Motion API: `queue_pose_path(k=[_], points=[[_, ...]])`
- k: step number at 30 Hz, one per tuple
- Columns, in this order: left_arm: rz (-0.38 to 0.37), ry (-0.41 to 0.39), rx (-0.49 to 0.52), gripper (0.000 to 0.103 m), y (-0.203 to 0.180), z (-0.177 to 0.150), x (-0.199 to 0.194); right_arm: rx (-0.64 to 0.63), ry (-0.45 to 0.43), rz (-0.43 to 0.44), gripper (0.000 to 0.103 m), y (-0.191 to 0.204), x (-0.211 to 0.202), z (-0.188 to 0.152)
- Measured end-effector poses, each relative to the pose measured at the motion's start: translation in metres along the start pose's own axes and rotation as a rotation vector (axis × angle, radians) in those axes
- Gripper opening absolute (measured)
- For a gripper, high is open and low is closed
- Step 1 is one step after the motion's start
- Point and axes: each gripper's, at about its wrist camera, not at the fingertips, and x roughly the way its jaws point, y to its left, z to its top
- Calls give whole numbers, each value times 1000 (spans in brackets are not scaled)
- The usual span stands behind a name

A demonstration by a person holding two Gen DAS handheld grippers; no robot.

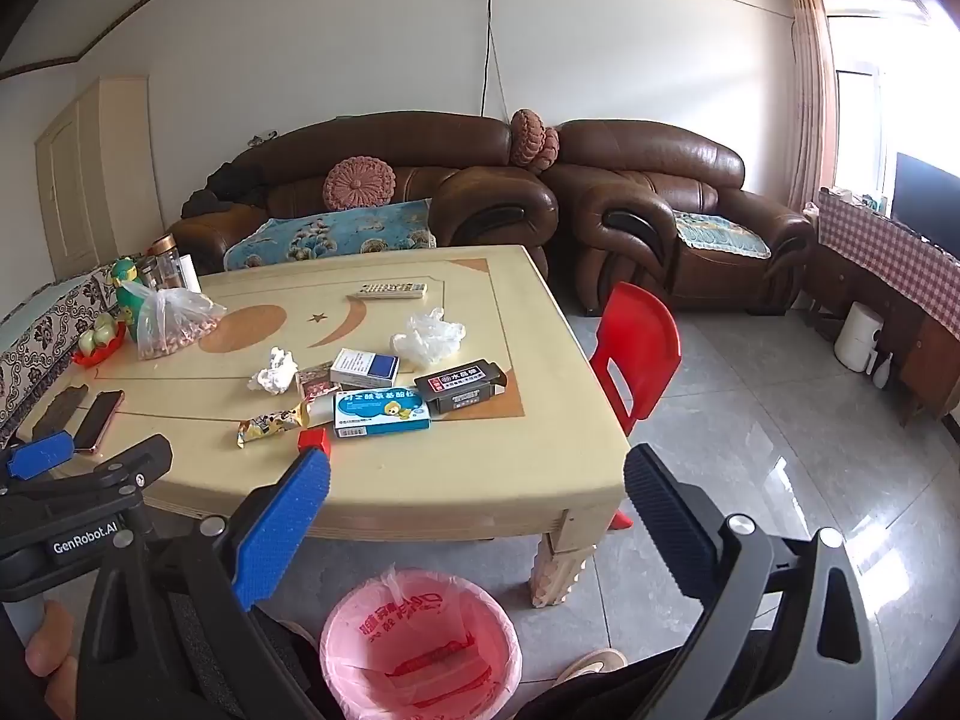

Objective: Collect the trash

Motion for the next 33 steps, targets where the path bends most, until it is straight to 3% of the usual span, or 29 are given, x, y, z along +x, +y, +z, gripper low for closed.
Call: queue_pose_path(k=[33], points=[[-22,-14,6,98,1,-3,0,1,0,3,96,0,-3,0]])
